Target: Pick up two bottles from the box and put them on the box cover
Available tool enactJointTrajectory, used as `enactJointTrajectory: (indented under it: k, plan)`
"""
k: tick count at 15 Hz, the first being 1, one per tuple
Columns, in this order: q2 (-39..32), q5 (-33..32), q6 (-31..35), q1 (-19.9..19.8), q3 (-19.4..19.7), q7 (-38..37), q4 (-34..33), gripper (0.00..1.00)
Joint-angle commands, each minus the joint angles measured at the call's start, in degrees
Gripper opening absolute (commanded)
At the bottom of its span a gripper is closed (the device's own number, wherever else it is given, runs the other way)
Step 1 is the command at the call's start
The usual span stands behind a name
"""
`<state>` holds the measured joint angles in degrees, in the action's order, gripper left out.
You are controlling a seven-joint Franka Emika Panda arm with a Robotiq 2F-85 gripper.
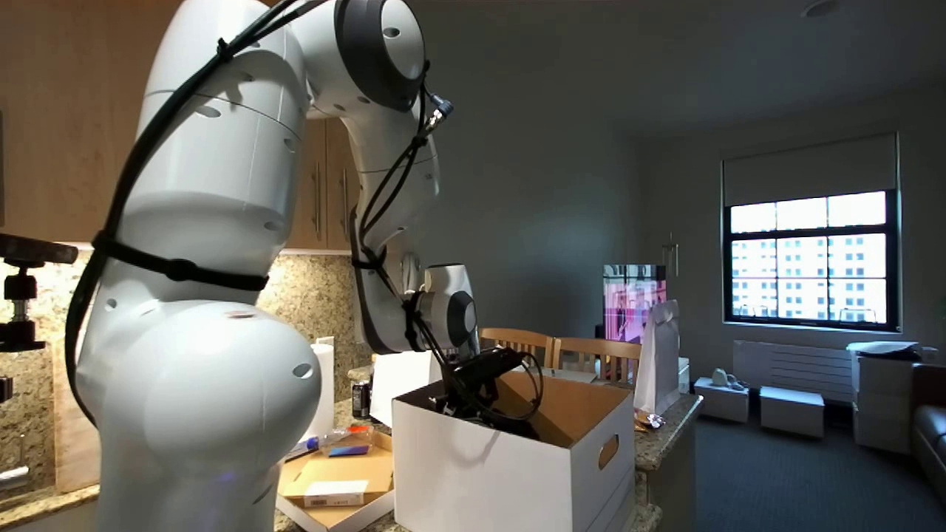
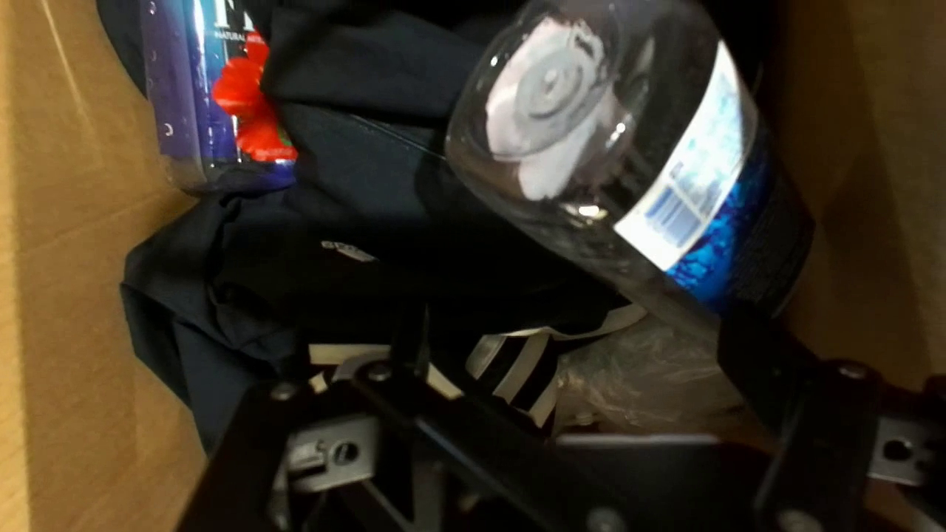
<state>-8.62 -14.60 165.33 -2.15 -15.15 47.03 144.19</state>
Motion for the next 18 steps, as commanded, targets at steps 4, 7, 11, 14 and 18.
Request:
enactJointTrajectory:
  k: [4,7,11,14,18]
  plan:
    - [3.3,7.7,-2.6,-4.6,-2.3,12.6,2.0,1.00]
    - [4.1,10.8,-3.3,-2.7,0.4,16.8,2.0,1.00]
    - [5.7,13.4,-4.9,-1.7,2.5,20.7,1.9,1.00]
    - [6.5,13.6,-4.7,-1.0,4.1,21.8,2.0,1.00]
    - [6.4,12.4,-4.2,0.3,6.1,21.3,1.8,1.00]
